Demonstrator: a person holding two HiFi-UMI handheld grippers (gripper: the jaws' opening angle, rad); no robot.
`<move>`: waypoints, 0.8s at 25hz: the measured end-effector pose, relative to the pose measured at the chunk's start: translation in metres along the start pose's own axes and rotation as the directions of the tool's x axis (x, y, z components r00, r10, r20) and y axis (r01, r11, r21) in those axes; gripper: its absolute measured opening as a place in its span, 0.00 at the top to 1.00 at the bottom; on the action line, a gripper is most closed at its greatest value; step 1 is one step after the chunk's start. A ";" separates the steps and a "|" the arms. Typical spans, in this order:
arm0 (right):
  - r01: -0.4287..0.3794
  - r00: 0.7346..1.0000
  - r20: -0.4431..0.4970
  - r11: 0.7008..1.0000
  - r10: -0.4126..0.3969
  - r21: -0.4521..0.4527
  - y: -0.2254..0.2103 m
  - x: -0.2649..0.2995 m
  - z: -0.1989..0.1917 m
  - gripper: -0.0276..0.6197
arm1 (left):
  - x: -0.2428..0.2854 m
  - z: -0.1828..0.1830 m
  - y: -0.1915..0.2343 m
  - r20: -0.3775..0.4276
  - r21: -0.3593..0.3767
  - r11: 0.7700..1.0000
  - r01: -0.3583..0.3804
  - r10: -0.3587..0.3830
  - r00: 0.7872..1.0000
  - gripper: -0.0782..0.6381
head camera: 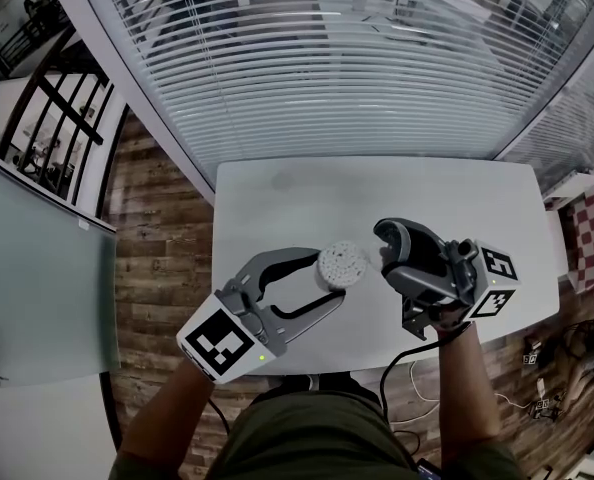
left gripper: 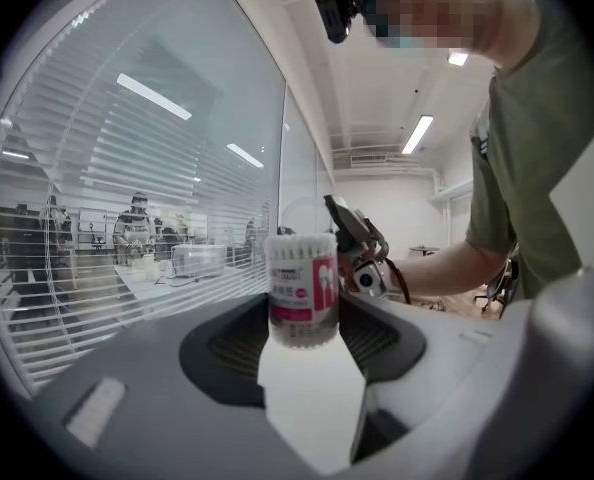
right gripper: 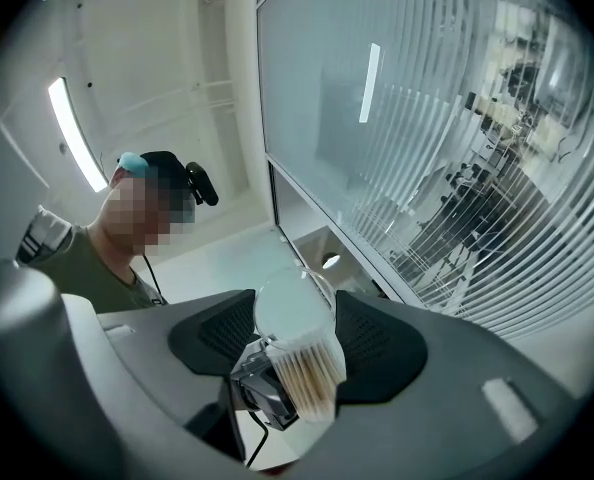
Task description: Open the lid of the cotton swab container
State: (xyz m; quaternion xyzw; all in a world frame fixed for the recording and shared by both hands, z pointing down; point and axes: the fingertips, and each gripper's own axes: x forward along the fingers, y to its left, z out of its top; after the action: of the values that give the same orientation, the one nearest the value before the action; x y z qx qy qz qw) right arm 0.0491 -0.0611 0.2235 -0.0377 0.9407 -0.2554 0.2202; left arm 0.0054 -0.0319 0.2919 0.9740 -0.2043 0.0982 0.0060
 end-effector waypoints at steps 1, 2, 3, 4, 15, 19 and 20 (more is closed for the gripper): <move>0.003 1.000 0.001 1.000 -0.003 0.001 0.000 -0.001 -0.001 0.55 | -0.001 0.000 0.000 0.004 -0.004 1.000 -0.004 0.004 1.000 0.58; 0.006 1.000 0.001 1.000 -0.006 0.003 0.000 -0.002 -0.001 0.55 | -0.002 0.000 0.000 0.008 -0.004 1.000 -0.007 0.007 1.000 0.58; 0.010 1.000 0.002 1.000 -0.010 0.004 0.000 -0.003 -0.002 0.55 | -0.003 0.001 0.001 0.012 -0.002 1.000 -0.010 0.010 1.000 0.58; 0.013 1.000 0.003 1.000 -0.013 0.005 -0.001 -0.003 -0.003 0.55 | -0.004 0.001 0.001 0.016 0.000 1.000 -0.012 0.012 1.000 0.58; 0.060 0.998 0.008 0.998 -0.060 0.015 -0.004 -0.013 -0.007 0.60 | -0.009 0.008 0.006 0.036 0.006 0.999 -0.039 0.039 0.999 0.58; 0.074 0.997 -0.001 0.997 -0.074 0.019 -0.006 -0.016 -0.010 0.60 | -0.009 0.010 0.008 0.039 0.005 0.998 -0.055 0.054 0.998 0.58; 0.076 0.997 -0.001 0.997 -0.076 0.020 -0.006 -0.016 -0.010 0.60 | -0.009 0.010 0.010 0.037 0.005 0.998 -0.059 0.059 0.998 0.58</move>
State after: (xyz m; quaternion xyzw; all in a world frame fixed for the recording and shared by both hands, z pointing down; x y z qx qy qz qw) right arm 0.0593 -0.0586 0.2408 -0.0711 0.9360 -0.2730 0.2104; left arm -0.0044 -0.0377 0.2803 0.9691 -0.2328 0.0809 -0.0036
